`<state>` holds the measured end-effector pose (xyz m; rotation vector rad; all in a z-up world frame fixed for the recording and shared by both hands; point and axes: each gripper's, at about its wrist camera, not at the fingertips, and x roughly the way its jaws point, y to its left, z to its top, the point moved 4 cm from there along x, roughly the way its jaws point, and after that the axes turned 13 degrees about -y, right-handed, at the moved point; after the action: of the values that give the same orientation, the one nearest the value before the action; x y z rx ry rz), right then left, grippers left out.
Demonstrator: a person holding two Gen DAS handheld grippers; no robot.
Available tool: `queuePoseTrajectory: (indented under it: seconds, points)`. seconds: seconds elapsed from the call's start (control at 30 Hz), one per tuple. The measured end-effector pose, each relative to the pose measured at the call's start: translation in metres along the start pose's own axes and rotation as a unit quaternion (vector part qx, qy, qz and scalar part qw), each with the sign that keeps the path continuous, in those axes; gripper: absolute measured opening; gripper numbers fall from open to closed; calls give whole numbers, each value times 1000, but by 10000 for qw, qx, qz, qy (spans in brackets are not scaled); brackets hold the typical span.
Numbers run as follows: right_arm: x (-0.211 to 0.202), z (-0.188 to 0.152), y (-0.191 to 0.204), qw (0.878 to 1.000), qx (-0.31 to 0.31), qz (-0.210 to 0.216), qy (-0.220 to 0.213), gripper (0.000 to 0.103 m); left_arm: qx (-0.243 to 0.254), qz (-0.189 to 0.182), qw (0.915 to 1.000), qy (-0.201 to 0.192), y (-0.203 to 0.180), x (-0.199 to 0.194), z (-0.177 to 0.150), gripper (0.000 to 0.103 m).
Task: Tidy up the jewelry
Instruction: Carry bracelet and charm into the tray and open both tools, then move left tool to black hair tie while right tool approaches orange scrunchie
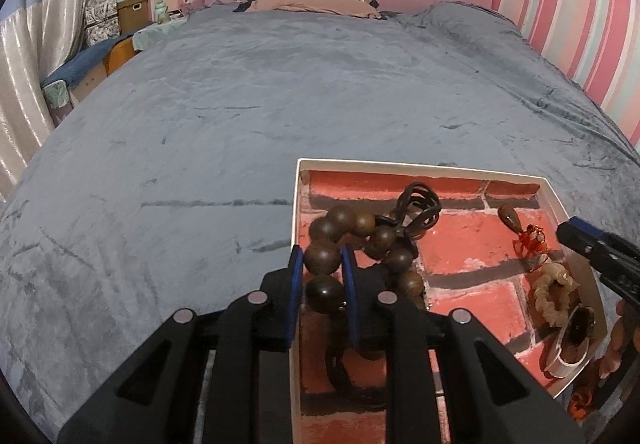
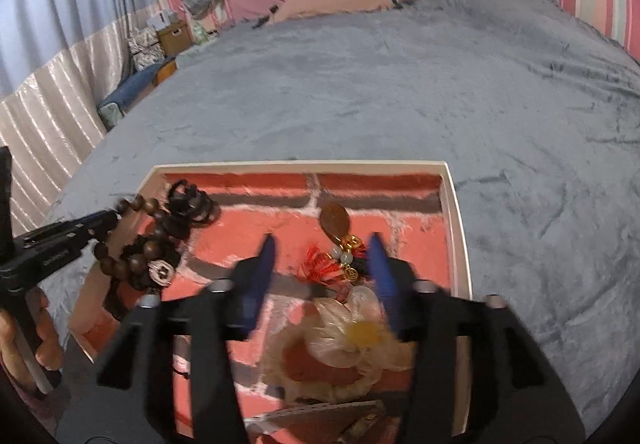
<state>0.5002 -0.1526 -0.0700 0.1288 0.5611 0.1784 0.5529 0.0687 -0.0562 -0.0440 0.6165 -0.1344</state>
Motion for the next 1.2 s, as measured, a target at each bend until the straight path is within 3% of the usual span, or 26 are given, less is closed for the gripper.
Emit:
queuePoseTrajectory:
  seconds: [0.17, 0.27, 0.37, 0.57, 0.67, 0.93, 1.2]
  points:
    - [-12, 0, 6, 9993, -154, 284, -198, 69, -27, -48, 10000, -23, 2, -2, -2, 23]
    - [-19, -6, 1, 9990, -316, 220, -225, 69, -61, -47, 9998, -200, 3, -12, 0, 48]
    - [-27, -10, -11, 9993, -261, 140, -216, 69, -7, -45, 9993, -372, 2, -25, 2, 54]
    - [-54, -20, -42, 9994, -208, -120, -267, 69, -51, -138, 9984, -546, -1, -60, 0, 58]
    - [-80, -13, -61, 9987, 62, -65, -504, 75, -20, -143, 9977, -656, -5, -87, -5, 68]
    - [-146, 5, -64, 9952, 7, -268, -946, 78, 208, -151, 9968, -757, -35, -154, -23, 68]
    - [-203, -18, -59, 9935, -165, -459, -1033, 81, 236, -335, 9961, -783, -72, -210, -59, 70]
